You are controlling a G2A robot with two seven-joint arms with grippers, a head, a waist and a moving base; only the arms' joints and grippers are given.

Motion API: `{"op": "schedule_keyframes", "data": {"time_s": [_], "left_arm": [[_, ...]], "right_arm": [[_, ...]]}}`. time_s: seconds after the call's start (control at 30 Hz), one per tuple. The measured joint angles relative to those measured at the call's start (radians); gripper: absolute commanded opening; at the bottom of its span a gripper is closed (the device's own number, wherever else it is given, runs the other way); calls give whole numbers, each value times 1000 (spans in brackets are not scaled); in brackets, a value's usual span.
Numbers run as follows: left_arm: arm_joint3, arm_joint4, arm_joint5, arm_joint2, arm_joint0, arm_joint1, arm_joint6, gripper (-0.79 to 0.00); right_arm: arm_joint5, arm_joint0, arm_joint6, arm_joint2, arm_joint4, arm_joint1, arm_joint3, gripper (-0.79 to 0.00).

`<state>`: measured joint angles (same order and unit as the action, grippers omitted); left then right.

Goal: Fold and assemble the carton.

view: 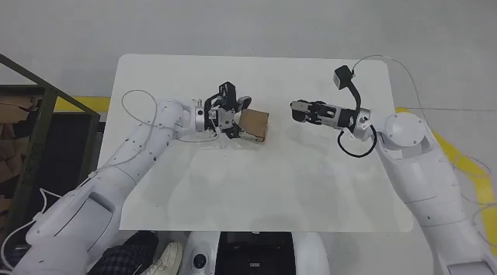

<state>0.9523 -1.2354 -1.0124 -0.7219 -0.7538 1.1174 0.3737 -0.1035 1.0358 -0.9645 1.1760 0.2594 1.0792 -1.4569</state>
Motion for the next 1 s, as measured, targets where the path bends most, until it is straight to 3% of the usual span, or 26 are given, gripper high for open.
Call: {"op": "schedule_keyframes", "data": {"time_s": [0.2,0.4,0.67,0.8,0.83,0.87,1.0], "left_arm": [[65,147,0,-2,3,-53,-33,0],[88,273,9,-68,9,-93,-135,0],[83,482,174,-177,3,-112,-336,0],[86,541,250,-224,-6,-120,-411,0],[85,559,266,-239,-9,-123,-430,0],[85,572,278,-250,-12,-126,-444,0],[81,626,304,-297,-22,-136,-496,0]], "right_arm": [[-29,-5,10,7,-2,0,17,-557],[-93,-12,5,-2,-26,1,44,-542],[-283,-29,148,6,-91,8,129,-459],[-358,-40,249,16,-154,11,176,-296],[-376,-46,279,18,-183,12,190,-179],[-389,-49,302,19,-206,12,199,0],[-420,-60,432,20,-358,14,230,0]]}}
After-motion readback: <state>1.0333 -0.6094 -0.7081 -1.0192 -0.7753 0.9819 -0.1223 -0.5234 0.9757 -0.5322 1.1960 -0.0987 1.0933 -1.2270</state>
